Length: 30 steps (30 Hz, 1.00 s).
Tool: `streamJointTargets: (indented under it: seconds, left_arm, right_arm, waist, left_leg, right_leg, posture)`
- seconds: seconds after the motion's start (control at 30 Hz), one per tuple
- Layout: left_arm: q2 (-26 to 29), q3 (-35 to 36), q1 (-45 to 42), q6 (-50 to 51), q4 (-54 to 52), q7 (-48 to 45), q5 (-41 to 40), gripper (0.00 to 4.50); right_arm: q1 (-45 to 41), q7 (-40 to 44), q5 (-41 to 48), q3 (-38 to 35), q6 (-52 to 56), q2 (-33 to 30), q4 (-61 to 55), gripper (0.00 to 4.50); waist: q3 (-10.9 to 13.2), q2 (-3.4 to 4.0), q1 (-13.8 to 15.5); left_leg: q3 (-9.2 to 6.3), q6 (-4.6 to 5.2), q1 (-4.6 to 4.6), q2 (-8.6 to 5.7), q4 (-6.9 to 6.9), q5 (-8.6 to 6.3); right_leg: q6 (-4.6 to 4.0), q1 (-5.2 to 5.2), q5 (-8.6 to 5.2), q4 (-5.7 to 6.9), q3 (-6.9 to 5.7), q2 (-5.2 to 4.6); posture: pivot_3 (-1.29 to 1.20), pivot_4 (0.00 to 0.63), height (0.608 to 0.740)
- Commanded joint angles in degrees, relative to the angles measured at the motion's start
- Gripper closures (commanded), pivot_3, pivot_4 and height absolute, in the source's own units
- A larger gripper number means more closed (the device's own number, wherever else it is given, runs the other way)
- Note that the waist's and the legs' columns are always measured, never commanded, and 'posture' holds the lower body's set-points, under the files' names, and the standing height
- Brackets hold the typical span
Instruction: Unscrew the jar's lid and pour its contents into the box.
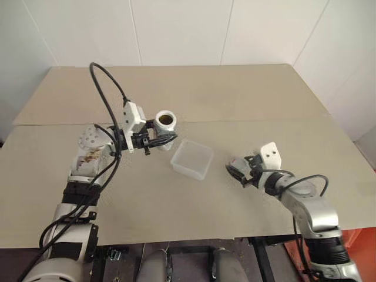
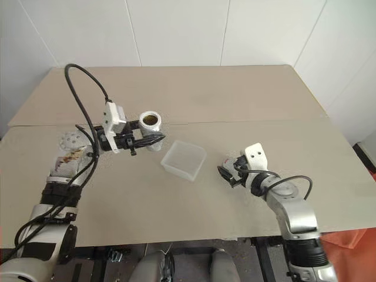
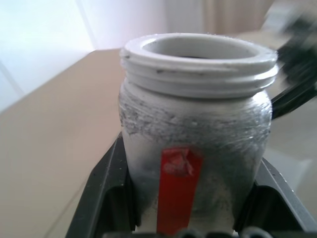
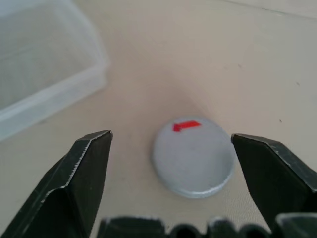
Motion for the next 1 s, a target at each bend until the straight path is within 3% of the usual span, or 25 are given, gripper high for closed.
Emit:
streamJointTargets:
  seconds: [0.03,0.13,0.23,0.33,0.43,0.57,0.73,1.0]
  left_arm:
    - [0.09,-2.46,-4.5,-17.77,6.21,11.9,12.36,2.58]
    - [2.39,-7.52,-9.02,-36.04,15.31,27.37,28.55,2.58]
    - [7.17,-17.1,-15.29,-49.06,20.19,50.97,52.15,2.58]
    - [11.21,-31.73,-22.82,-47.32,21.87,79.99,77.97,2.58]
    - [10.86,-43.35,-28.9,-39.77,26.22,98.93,92.97,2.58]
    - [5.91,-46.6,-32.24,-28.12,32.02,108.25,96.95,2.58]
    - [2.24,-50.29,-34.08,-20.57,34.27,111.27,99.74,2.58]
    - [2.56,-53.18,-33.88,-21.14,32.87,112.64,98.76,2.58]
  right_arm:
    - [-3.44,4.63,9.17,-5.26,6.98,-3.88,-9.15,0.01]
    - [-8.44,8.42,17.39,-6.02,15.49,-8.31,-12.84,0.01]
    - [-13.58,12.24,23.93,-5.71,20.98,-12.18,-13.38,0.01]
    - [-16.45,13.5,25.24,-4.56,21.94,-14.21,-12.51,0.01]
    - [-18.3,13.5,25.51,-3.99,22.08,-14.72,-11.37,0.01]
    - [-19.35,13.47,26.16,-4.19,21.58,-14.28,-11.02,0.01]
    - [-19.38,12.58,27.73,-5.33,21.56,-13.52,-11.41,0.01]
    - [-18.39,10.4,30.03,-6.1,21.0,-12.77,-12.83,0.01]
  waist:
    - [0.0,0.0,0.27]
    - [0.01,-0.02,0.56]
    - [0.02,-0.04,0.74]
    - [0.02,-0.04,0.93]
    - [0.02,-0.04,1.28]
    - [0.02,-0.04,1.36]
    - [0.02,-0.05,1.24]
    - [0.03,-0.05,0.81]
  left_leg:
    - [-0.01,0.0,0.0,0.01,0.0,0.0]
    - [-0.02,0.0,0.0,0.02,0.02,0.0]
    - [-0.03,0.0,0.01,0.01,-0.03,0.0]
    - [-0.01,0.04,-0.03,-0.01,-0.11,-0.03]
    - [0.15,0.16,-0.12,-0.09,-0.07,-0.09]
    - [0.5,0.21,-0.41,-0.05,0.08,-0.13]
    - [0.54,0.19,-0.6,-0.02,0.21,-0.11]
    - [0.53,0.19,-0.56,0.0,0.21,-0.11]
  right_leg:
    - [0.0,0.01,0.0,-0.01,-0.02,0.0]
    - [-0.04,0.03,0.08,-0.08,-0.05,0.01]
    - [-0.04,0.04,0.1,-0.11,-0.07,-0.01]
    - [0.03,0.11,0.14,-0.04,-0.15,-0.04]
    - [0.14,0.1,0.18,-0.09,-0.18,-0.12]
    - [0.21,-0.12,0.15,-0.06,-0.25,-0.13]
    - [0.24,-0.24,0.14,-0.06,-0.35,-0.13]
    - [0.24,-0.24,0.14,0.0,-0.32,-0.14]
  posture:
    - [0.0,0.15,0.74]
    - [0.0,0.15,0.74]
    - [0.0,0.15,0.74]
    - [0.0,0.15,0.74]
    - [0.0,0.15,0.74]
    - [0.0,0.15,0.74]
    - [0.0,0.15,0.74]
    - [0.0,0.15,0.74]
